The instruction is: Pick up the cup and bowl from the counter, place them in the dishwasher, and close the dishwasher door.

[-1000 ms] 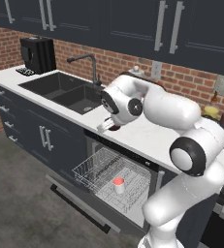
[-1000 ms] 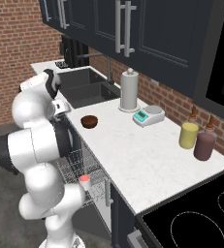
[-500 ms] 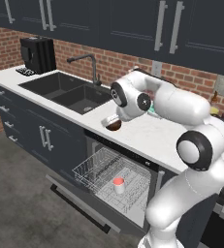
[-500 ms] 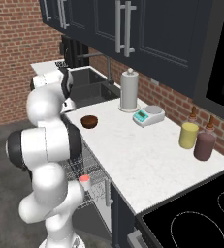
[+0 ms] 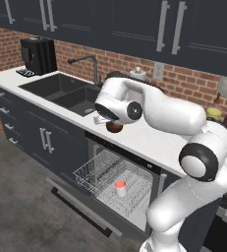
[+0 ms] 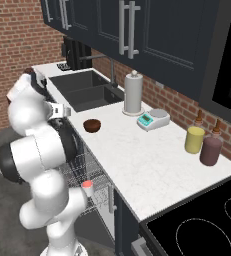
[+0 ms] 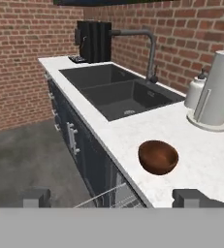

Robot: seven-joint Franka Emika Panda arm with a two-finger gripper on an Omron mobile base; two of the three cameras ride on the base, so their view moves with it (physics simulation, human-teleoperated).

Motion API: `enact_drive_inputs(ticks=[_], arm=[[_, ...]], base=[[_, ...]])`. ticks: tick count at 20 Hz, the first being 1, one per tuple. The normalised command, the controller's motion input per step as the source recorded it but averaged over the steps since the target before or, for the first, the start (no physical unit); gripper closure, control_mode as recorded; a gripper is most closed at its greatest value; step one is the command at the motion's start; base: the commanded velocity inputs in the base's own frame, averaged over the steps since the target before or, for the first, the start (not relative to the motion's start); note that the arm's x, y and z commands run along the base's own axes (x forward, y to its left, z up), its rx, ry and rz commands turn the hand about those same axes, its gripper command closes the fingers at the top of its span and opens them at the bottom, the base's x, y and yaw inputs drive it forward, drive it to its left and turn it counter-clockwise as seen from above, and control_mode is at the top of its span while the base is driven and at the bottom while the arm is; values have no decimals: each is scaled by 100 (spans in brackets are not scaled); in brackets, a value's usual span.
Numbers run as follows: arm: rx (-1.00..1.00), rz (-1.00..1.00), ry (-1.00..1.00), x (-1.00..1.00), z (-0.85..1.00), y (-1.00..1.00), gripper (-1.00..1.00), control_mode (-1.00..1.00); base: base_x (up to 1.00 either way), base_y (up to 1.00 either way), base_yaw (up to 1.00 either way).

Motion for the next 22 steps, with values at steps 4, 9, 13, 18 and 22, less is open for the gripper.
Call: enact_drive_inputs(ticks=[4, 9, 13, 18, 22], arm=[[9, -48, -15, -96, 23, 96, -100, -100], [-28, -48, -15, -56, 29, 21, -100, -100], [-45, -23, -28, -28, 33, -24, -100, -100], [-76, -11, -12, -65, 8, -16, -100, -100], [-94, -10, -3, -50, 44, -2, -100, -100]], base=[[0, 0, 0], [0, 0, 0], [0, 0, 0], [0, 0, 0], [0, 0, 0]])
